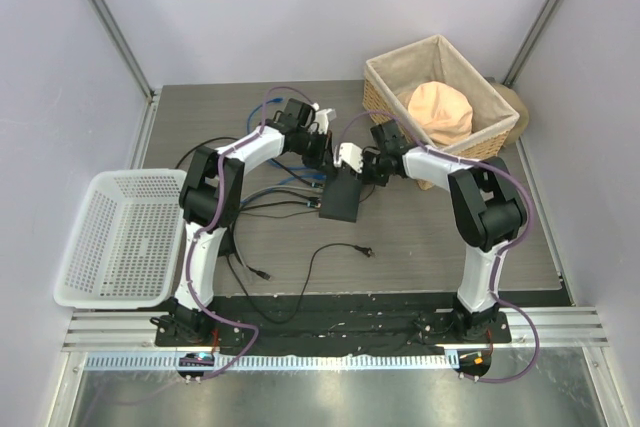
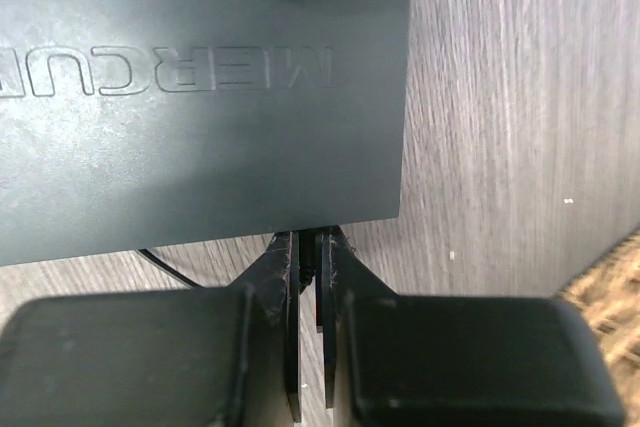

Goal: Pull the plug from the switch port

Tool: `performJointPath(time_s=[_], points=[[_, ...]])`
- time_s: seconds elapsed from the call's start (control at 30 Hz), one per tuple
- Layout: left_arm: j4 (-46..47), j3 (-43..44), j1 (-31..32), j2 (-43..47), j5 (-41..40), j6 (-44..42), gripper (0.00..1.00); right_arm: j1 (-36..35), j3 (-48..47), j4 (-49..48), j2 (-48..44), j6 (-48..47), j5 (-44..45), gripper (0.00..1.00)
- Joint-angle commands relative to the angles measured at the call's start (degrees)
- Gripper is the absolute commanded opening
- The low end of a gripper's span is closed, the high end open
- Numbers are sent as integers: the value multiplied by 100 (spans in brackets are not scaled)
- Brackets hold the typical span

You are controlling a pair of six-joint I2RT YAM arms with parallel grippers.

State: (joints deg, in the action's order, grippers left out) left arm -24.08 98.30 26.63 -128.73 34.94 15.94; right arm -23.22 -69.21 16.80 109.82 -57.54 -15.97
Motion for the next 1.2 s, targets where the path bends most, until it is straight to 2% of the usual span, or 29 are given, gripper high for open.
performJointPath(time_s=[0.0,0.1,0.27,0.77,0.9,1.0,1.1,1.17], points=[[-431,-145,70,-153,-541,-311,0,493,-311,1770,698,436,-248,1],[-466,-127,79,-170,-515,-338,0,520,-400,1959,769,436,-328,1],[-502,-57,105,-205,-497,-373,0,398,-111,1406,611,279,234,1],[-546,-39,132,-223,-488,-443,0,292,566,992,268,-688,1245,1],[-554,-4,149,-241,-479,-443,0,310,523,1053,338,-322,1272,1],[-572,31,149,-258,-470,-478,0,327,118,1510,523,-100,1113,1],[-589,49,167,-267,-462,-496,0,143,767,697,146,-389,1762,1],[-590,57,158,-293,-444,-505,0,221,524,929,215,-14,1685,1]])
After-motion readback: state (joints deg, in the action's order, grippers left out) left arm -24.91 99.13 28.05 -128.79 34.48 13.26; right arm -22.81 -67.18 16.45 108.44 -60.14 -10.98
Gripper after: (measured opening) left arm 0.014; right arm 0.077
